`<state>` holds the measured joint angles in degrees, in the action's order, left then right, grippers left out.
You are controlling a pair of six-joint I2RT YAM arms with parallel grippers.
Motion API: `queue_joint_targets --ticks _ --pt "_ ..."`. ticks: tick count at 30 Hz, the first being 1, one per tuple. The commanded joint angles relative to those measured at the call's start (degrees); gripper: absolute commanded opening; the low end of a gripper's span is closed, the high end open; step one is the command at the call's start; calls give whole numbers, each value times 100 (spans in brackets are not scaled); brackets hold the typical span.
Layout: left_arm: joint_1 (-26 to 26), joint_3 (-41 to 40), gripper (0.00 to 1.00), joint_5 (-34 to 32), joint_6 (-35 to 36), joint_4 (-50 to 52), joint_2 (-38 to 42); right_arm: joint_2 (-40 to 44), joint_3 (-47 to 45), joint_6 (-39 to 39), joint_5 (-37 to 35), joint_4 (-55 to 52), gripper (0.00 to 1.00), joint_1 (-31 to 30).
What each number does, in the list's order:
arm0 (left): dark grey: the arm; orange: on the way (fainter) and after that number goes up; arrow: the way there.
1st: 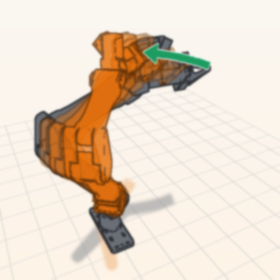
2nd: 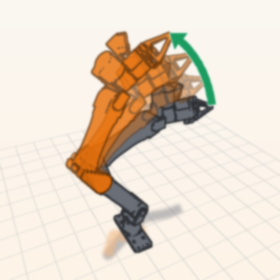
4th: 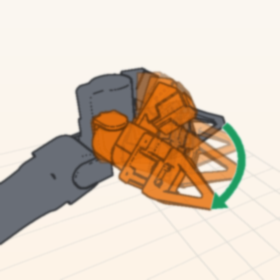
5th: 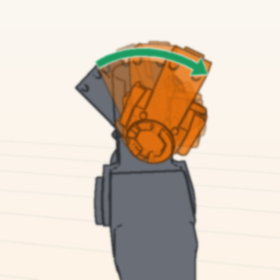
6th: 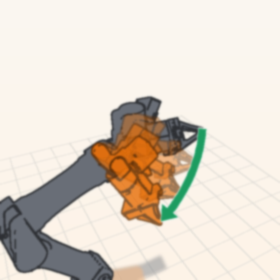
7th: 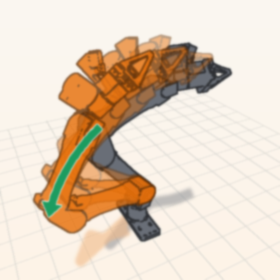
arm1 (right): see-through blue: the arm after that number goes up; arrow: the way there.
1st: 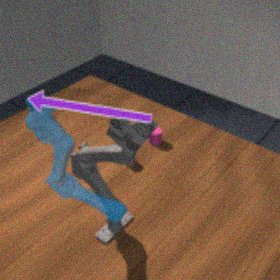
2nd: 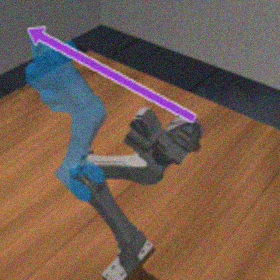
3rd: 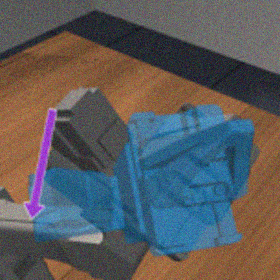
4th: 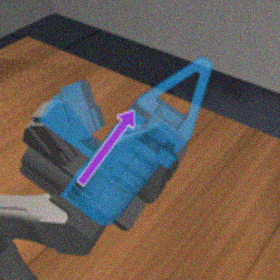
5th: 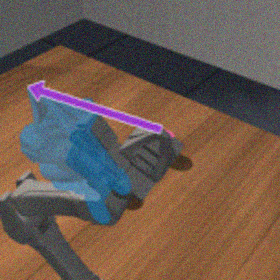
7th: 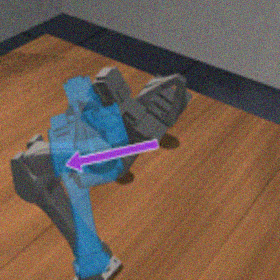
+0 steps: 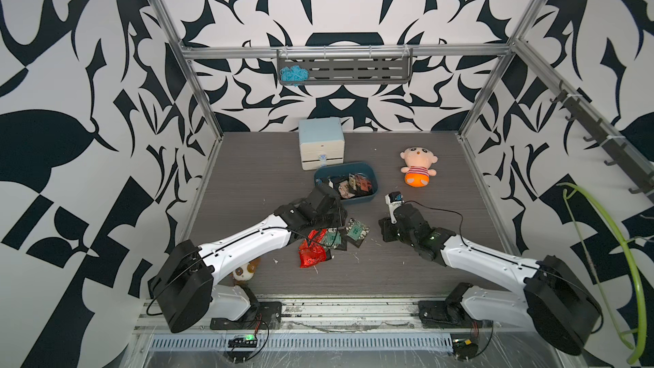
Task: Put the tea bags into the storage box
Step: Pick up the tea bag from the center of the board.
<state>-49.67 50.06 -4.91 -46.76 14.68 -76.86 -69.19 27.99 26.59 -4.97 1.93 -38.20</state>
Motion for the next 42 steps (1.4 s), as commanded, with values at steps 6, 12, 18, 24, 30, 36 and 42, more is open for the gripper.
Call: queue_joint_targets --ticks 6,12,18,24,30,36,42 --pt "-370 -826 50 -172 -794 -899 -82 -388 310 -124 470 207 22 23" --pt "-482 -965 50 -344 -1144 -1281 -491 -766 545 -158 487 62 20 23" --pt "-482 -811 50 -269 -1220 -1503 -1012 -1129 763 -178 607 27 19 14" --pt "-482 -800 45 -307 -1289 -1643 -1332 -1546 1038 -214 757 -127 17 -47" --pt "-473 -728 42 -307 -1340 -1698 -1557 -2013 1361 -240 789 -416 12 -149" --pt "-460 -671 41 -362 -1372 -1656 -1756 -2063 1394 -271 699 -521 11 -171" --pt "-381 -754 40 -419 -1491 -1696 -1857 -2178 1450 -271 691 -620 10 -171"
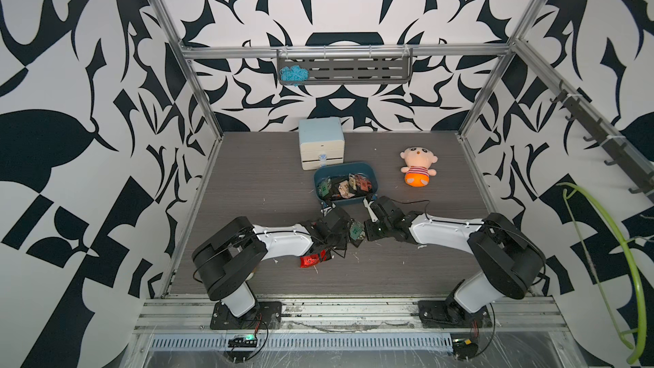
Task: Put the tea bags into the storage box
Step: Pick up the tea bag from the center of the board.
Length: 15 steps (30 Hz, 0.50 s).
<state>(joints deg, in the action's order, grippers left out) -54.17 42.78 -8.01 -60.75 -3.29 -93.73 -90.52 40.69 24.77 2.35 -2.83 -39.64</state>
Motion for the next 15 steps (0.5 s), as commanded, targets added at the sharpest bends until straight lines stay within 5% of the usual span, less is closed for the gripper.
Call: queue_joint_targets --ticks 1,15 --pt "78 -54 39 -89 -116 50 -176 -53 195 -93 -42 -140 10 -26" --pt "82 212 26 466 -191 -573 -596 -42 176 -78 -19 -121 10 -35"
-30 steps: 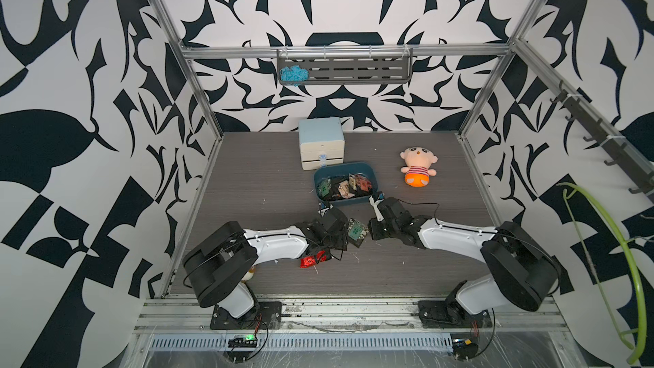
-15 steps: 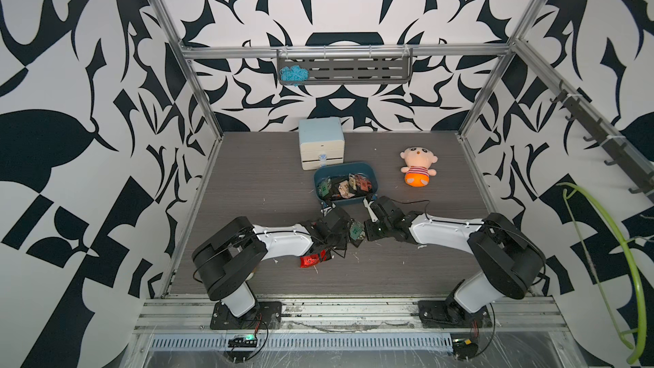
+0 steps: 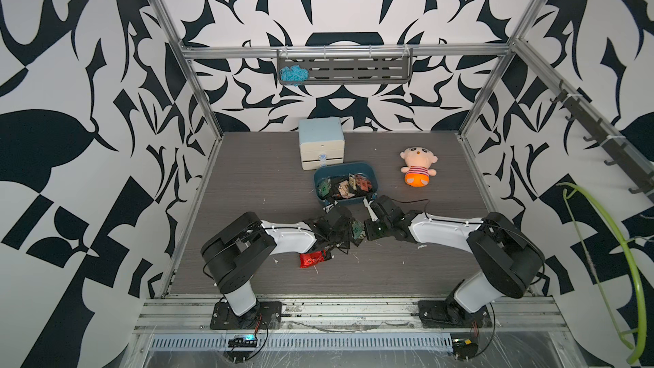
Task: Put the tea bags into the storage box
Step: Pick up the tea bag from the center of the board.
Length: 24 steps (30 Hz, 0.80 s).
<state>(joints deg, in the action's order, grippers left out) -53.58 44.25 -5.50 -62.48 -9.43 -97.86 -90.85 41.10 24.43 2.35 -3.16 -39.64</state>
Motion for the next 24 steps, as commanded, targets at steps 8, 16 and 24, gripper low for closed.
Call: queue_joint_targets --ticks 8,16,24 --pt "23 203 10 268 -10 90 -148 101 83 -42 -58 -80 10 -35" --pt "-18 -82 0 298 6 275 513 863 -343 30 -510 171 10 -35" --pt "-185 -116 0 -246 507 1508 2085 2487 -1205 210 -1620 510 19 -35"
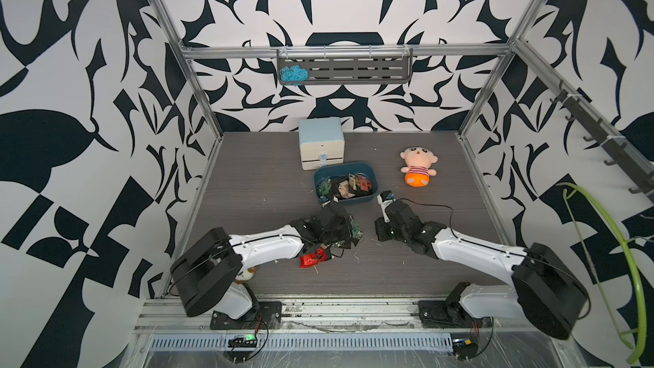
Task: Put the tea bags into the storage box
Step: Pick up the tea bag from the center of the board, then place the tea bag in the storage box.
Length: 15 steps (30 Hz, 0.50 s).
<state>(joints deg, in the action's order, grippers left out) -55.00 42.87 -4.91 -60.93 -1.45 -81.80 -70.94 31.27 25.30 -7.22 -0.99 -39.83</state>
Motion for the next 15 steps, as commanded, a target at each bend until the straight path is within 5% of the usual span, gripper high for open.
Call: queue_joint_targets --ticks 1,8,15 --pt "-37 96 0 -397 458 853 606 668 -306 153 -753 345 21 -16" --pt "75 1031 0 -1470 1084 1647 760 1310 -651 187 -1005 512 32 -8" --pt "818 2232 0 -707 1555 1450 -390 1101 -526 179 -932 422 33 -7"
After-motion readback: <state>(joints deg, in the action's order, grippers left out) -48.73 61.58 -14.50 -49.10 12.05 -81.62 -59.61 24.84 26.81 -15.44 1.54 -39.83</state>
